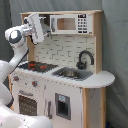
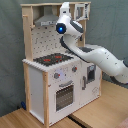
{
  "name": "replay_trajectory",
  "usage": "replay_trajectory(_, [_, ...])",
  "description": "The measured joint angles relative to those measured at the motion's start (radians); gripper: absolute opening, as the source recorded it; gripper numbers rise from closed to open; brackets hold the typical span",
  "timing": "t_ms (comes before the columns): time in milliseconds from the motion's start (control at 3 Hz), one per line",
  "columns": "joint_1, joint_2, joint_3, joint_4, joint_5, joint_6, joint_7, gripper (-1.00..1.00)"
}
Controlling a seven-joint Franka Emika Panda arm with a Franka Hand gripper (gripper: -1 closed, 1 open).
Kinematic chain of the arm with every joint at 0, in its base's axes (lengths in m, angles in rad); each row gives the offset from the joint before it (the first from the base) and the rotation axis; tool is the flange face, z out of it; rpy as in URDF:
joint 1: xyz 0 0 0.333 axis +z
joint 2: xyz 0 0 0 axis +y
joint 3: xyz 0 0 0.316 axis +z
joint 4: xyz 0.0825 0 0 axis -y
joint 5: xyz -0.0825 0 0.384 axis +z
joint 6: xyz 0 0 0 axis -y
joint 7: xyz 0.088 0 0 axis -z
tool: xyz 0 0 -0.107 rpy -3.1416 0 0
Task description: Play with the kitchen
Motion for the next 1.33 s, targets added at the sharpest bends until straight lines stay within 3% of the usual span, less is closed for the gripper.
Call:
replay_trajectory(333, [-0.039,0.000,0.005,0.004,-0.001,-0.013,-0.001,1.00])
replay_trajectory(667, [-0.040,0.000,0.006,0.004,-0.001,-0.013,-0.001,-1.00])
replay_trajectory(1000, [-0.044,0.041,0.010,-0.003,0.010,-0.082,-0.005,-1.00])
replay_trajectory(1333, [0.005,0.085,0.007,-0.038,0.012,-0.142,-0.039,-1.00])
